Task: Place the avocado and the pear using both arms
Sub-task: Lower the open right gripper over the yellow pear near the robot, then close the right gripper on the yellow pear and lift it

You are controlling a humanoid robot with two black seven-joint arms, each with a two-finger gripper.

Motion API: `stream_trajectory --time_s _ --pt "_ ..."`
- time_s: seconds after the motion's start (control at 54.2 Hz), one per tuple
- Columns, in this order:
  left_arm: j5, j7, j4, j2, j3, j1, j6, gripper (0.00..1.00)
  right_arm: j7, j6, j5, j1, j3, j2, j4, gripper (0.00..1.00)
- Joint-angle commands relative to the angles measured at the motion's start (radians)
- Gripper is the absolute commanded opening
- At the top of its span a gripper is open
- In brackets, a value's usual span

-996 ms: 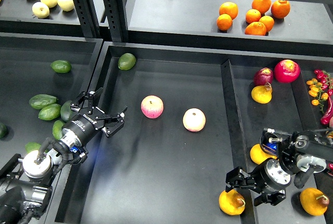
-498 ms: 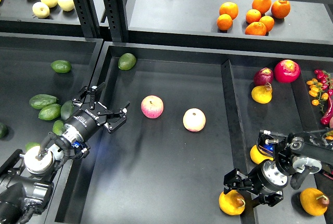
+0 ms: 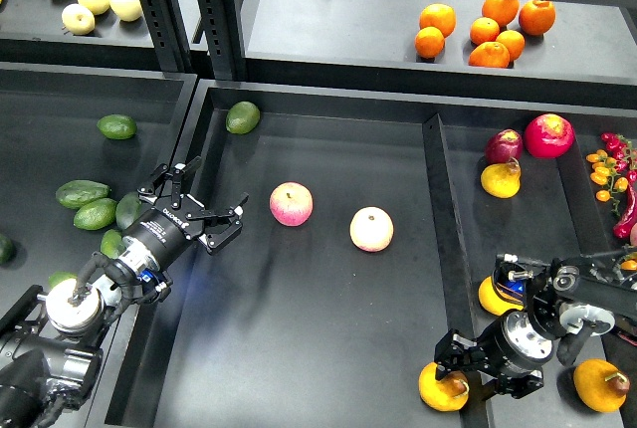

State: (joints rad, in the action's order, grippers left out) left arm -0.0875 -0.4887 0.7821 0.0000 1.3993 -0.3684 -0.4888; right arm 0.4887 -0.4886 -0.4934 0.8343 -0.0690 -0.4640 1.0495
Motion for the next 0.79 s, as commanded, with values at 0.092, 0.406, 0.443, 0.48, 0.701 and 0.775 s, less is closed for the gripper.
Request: stream_trajectory --time_s 0.092,0.406,0.443,0.48,0.701,0.775 --pt "0.000 0.000 0.011 0.000 0.001 0.003 0.000 0.99 0.000 0.000 0.001 -0.014 0.009 0.010 -0.011 0.64" --pt "0.000 0.000 0.020 0.000 0.003 0.009 0.000 0.99 0.000 0.000 0.016 -0.031 0.024 0.024 -0.017 0.31" --pt "0.000 0.000 0.020 0.000 0.001 0.009 0.000 0.99 0.000 0.000 0.019 -0.032 0.031 0.022 -0.017 0.29" --pt "0.000 0.000 0.020 0.000 0.003 0.009 0.000 0.99 0.000 0.000 0.024 -0.032 0.037 0.024 -0.017 0.25" --pt "0.000 0.000 0.020 0.000 0.003 0.009 0.000 0.99 0.000 0.000 0.131 -0.029 0.061 0.019 0.000 0.17" --pt "0.000 0.000 0.020 0.000 0.003 0.009 0.000 0.99 0.000 0.000 0.206 -0.014 0.077 0.016 0.015 0.16"
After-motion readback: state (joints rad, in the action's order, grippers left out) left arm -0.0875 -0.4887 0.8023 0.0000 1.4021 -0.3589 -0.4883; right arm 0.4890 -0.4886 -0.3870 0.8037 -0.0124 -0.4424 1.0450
